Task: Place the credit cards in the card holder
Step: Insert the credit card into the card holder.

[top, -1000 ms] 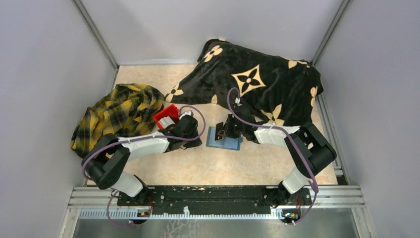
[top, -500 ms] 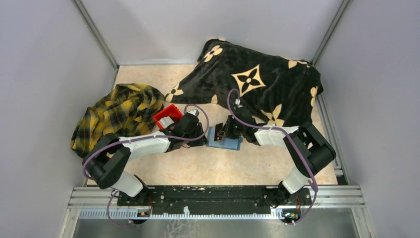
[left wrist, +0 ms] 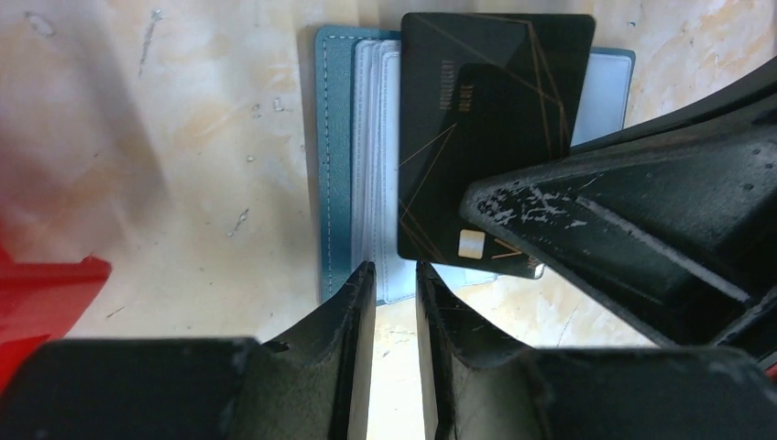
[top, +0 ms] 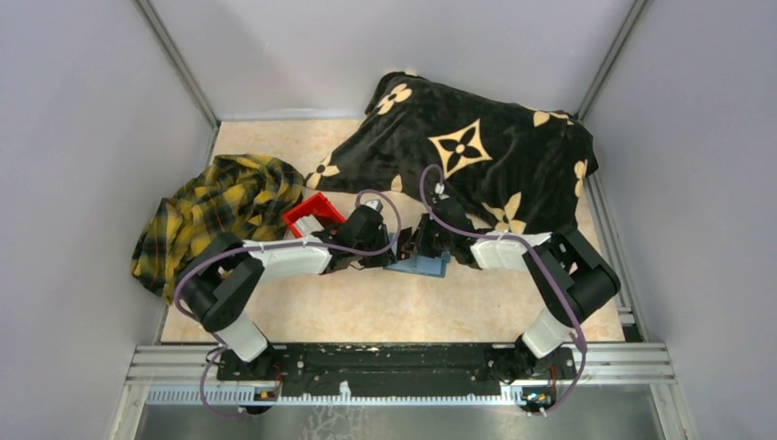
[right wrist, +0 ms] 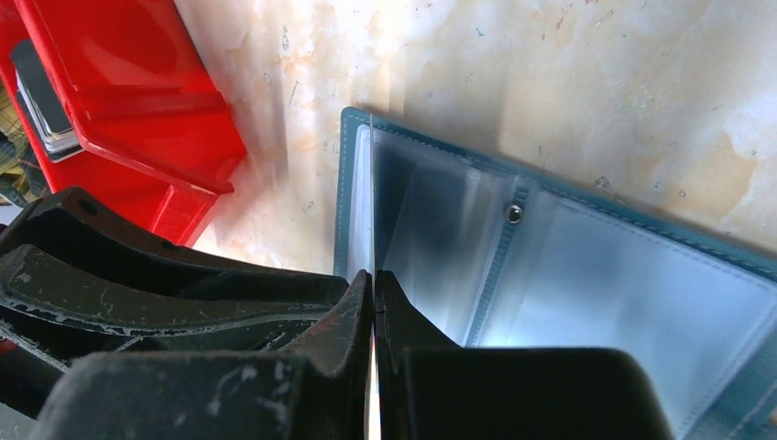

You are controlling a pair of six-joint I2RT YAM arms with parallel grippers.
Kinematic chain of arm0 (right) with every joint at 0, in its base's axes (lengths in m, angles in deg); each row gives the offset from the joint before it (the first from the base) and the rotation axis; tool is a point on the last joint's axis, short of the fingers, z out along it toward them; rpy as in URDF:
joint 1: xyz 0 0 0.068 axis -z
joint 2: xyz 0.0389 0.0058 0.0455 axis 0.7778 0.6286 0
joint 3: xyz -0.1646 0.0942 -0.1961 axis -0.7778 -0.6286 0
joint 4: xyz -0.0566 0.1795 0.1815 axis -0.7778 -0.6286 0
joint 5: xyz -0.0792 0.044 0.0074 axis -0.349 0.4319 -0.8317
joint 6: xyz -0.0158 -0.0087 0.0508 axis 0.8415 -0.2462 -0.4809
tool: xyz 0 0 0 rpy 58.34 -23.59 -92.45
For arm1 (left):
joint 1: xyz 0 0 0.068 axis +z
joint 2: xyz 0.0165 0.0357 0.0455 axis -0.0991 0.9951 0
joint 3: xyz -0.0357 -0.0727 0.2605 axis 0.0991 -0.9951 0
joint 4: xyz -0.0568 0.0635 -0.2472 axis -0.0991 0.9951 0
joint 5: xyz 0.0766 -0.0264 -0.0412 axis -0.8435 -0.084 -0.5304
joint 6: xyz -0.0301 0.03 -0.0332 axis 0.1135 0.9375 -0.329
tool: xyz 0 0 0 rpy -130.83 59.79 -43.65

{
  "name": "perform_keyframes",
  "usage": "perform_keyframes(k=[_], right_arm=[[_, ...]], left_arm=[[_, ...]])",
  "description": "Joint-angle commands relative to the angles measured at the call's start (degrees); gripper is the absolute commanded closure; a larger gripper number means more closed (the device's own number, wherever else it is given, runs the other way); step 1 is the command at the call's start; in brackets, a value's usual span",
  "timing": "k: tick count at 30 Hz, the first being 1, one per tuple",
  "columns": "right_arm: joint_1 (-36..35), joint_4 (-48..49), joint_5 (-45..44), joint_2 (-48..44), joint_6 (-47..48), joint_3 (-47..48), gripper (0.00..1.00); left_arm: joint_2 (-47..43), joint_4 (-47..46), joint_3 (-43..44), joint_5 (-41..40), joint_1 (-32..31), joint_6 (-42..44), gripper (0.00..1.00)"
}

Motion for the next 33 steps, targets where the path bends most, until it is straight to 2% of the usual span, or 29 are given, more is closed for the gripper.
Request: perform_keyframes(k=[1, 15, 33], right_arm=[[-0.69, 2.65, 0.30, 0.76, 0.20, -0.58, 1.00], [-0.62, 2.13, -0.45, -0.86, 1.51, -1.06, 1.00], [-0.14, -5.27, -4.44, -9.54, 6.85, 0.25, 1.00]], left_arm=[[2.40, 2.78, 3.14, -2.84, -1.12, 0.27, 0.71], [13.43, 16.17, 10.74, -10.75, -3.48, 0.79, 0.71], [17.20, 18.23, 11.58, -11.91, -4.10, -0.60, 0.74]])
